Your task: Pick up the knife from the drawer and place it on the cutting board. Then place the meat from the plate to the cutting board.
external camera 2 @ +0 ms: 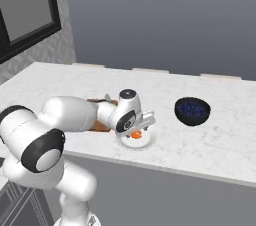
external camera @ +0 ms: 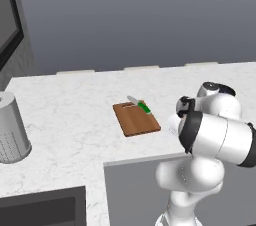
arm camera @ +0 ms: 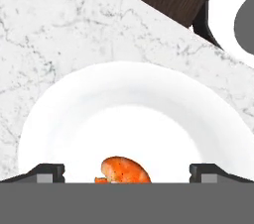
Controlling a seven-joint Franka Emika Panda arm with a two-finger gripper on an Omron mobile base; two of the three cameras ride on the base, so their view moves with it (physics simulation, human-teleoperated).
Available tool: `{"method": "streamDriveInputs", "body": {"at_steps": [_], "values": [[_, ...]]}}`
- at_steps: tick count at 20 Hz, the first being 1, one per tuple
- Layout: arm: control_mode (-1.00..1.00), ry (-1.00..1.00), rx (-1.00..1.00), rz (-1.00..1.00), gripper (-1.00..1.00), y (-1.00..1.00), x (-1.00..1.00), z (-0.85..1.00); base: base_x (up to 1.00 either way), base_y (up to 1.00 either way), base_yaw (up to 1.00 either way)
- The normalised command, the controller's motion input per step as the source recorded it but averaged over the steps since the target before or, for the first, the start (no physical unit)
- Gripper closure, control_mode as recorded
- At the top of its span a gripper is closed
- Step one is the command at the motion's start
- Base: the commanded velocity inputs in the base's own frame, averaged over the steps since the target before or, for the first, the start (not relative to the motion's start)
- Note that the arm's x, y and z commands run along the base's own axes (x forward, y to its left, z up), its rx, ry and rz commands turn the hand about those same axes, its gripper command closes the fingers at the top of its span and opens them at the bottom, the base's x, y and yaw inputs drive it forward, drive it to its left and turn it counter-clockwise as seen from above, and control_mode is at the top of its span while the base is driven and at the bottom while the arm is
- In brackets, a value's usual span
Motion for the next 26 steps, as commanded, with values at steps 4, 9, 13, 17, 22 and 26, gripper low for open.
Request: {"method": "streamDriveInputs", "body": {"at_steps": [4,9,13,17,22,26], "values": [[-1.0,0.0,0.0,-0.09,-1.0,0.01,0.06,-0.3,0.0,0.0,0.0],[-1.0,0.0,0.02,-0.08,-1.0,0.09,0.38,-0.02,0.0,0.0,0.0],[-1.0,0.05,0.01,-0.04,-1.0,0.24,0.49,-0.03,0.0,0.0,0.0],[-1.0,0.09,0.02,-0.03,-1.0,0.02,0.12,-0.28,0.0,0.0,0.0],[-1.0,0.11,0.02,-0.05,-1.0,0.0,0.01,-0.4,0.0,0.0,0.0],[-1.0,0.02,0.0,-0.06,-1.0,0.02,0.26,-0.2,0.0,0.0,0.0]]}}
